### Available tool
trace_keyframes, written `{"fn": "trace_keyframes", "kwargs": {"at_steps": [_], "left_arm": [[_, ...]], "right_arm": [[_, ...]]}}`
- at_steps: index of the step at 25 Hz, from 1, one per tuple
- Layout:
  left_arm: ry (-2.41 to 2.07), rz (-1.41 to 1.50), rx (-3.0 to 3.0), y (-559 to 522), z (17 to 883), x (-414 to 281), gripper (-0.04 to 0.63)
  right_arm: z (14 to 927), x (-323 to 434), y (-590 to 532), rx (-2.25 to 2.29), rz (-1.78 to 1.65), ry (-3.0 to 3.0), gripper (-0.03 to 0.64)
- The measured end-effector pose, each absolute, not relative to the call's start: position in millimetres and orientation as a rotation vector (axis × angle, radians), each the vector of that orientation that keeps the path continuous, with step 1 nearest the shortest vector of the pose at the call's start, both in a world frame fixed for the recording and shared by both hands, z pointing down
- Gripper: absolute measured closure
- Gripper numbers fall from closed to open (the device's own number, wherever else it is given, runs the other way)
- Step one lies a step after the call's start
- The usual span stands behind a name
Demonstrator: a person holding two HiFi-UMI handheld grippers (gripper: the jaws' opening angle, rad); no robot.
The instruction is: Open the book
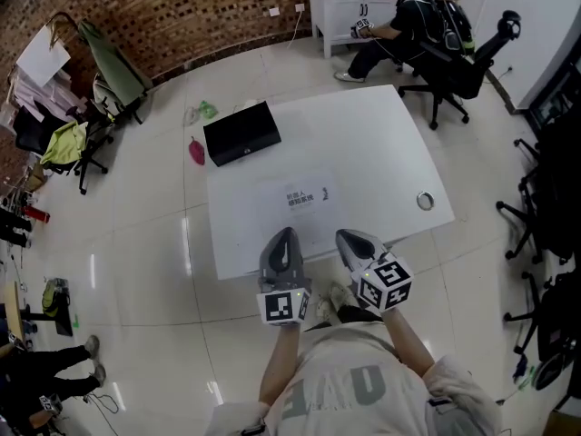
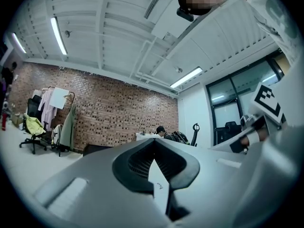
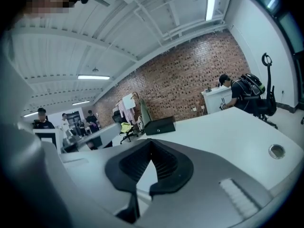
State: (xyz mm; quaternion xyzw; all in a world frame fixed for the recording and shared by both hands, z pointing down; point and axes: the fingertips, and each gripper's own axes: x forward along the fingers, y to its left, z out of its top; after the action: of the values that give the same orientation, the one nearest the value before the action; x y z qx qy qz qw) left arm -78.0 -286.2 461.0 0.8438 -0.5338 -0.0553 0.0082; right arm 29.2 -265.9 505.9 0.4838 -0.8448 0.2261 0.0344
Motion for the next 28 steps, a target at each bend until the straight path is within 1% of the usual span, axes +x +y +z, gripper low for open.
{"fn": "trace_keyframes", "kwargs": {"at_steps": [4,6,7,8,11,15,25,28], "left_arm": [[-1.663,-0.163,2.557,-301.3,490.3,-79.4,0.578],[-1.65,-0.119,2.537,-303.2,507.9,-78.6,0.578],[-1.641,-0.098,2.528,-304.1,515.1,-78.1,0.578],[-1.633,-0.078,2.52,-305.1,521.5,-77.2,0.578],[-1.612,-0.02,2.501,-308.0,538.6,-73.7,0.578],[-1.568,0.042,2.475,-312.3,558.2,-70.8,0.578],[-1.585,0.095,2.473,-317.2,565.1,-74.1,0.578],[-1.591,0.097,2.466,-316.2,567.7,-75.0,0.578]], "right_arm": [[533.1,48.2,-287.7,1.593,0.712,-2.479,0.612],[553.0,51.3,-297.3,1.57,0.702,-2.446,0.61],[567.9,50.8,-302.5,1.53,0.715,-2.429,0.498],[584.8,51.4,-307.7,1.494,0.734,-2.401,0.407],[635.6,62.1,-320.1,1.466,0.804,-2.264,0.442],[672.6,65.0,-322.2,1.396,0.883,-2.158,0.442],[686.9,68.5,-327.2,1.376,0.876,-2.095,0.492],[687.4,72.6,-328.2,1.401,0.853,-2.074,0.538]]}}
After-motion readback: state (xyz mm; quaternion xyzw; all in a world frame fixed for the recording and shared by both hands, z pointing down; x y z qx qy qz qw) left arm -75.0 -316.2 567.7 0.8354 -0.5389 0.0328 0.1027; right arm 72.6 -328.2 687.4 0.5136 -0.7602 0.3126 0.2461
